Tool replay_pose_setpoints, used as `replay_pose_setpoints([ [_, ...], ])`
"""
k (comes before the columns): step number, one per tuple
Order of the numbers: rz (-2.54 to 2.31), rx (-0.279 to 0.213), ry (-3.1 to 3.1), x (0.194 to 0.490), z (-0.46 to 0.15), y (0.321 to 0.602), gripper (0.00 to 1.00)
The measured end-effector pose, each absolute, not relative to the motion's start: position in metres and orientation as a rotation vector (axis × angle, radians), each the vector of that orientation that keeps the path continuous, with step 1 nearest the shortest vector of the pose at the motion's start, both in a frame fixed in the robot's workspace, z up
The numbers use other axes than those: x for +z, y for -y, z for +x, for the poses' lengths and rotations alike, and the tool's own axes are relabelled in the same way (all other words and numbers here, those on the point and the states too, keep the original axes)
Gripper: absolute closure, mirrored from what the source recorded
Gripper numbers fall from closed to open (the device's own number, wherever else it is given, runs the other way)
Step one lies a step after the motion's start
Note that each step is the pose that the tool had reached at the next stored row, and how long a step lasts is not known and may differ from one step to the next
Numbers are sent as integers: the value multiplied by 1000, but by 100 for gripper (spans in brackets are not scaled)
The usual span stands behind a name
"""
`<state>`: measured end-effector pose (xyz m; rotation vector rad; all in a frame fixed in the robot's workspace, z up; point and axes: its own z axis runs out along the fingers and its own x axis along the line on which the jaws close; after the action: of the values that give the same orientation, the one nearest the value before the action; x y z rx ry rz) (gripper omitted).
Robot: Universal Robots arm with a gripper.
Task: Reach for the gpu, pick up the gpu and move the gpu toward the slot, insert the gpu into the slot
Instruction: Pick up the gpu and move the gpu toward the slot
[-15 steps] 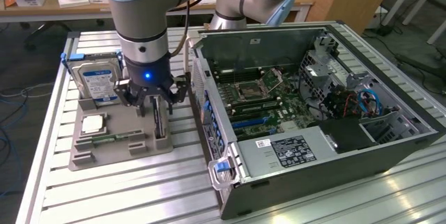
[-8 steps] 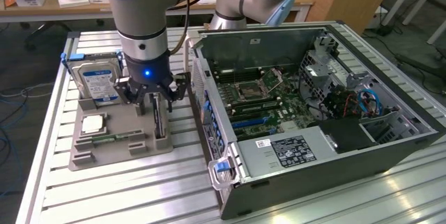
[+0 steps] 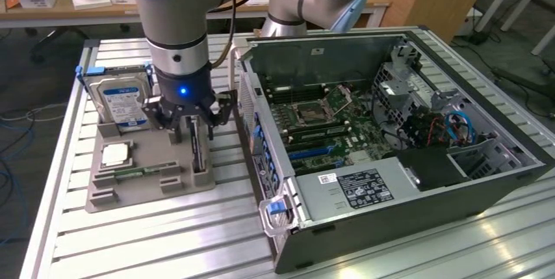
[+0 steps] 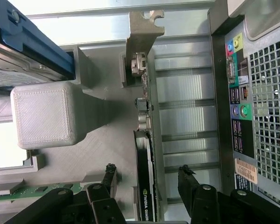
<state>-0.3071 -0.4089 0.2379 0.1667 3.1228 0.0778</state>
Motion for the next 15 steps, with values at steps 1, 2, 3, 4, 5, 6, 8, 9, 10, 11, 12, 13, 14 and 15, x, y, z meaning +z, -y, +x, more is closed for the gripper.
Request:
replay_pose_setpoints([
  [1, 167, 78, -3123, 238, -307, 409, 37],
  [2, 167, 78, -3123, 238, -307, 409, 43],
  [3, 167, 78, -3123, 238, -307, 409, 49],
  [4, 167, 78, -3123, 238, -307, 409, 49],
  [5, 167, 78, -3123, 238, -307, 409, 55],
  [6, 167, 78, -3123, 238, -307, 409, 61],
  [8, 167, 78, -3123, 238, -307, 409, 67],
  [9, 166, 78, -3123, 238, -307, 409, 67],
  [10, 167, 78, -3123, 238, -307, 409, 73],
  [11, 167, 78, -3123, 238, -307, 409, 73],
  [12, 167, 78, -3123, 238, -307, 409, 73],
  [13, 167, 78, -3123, 238, -307, 409, 73],
  [14, 167, 78, -3123, 238, -307, 409, 73],
  [15, 167, 78, -3123, 238, -307, 409, 73],
])
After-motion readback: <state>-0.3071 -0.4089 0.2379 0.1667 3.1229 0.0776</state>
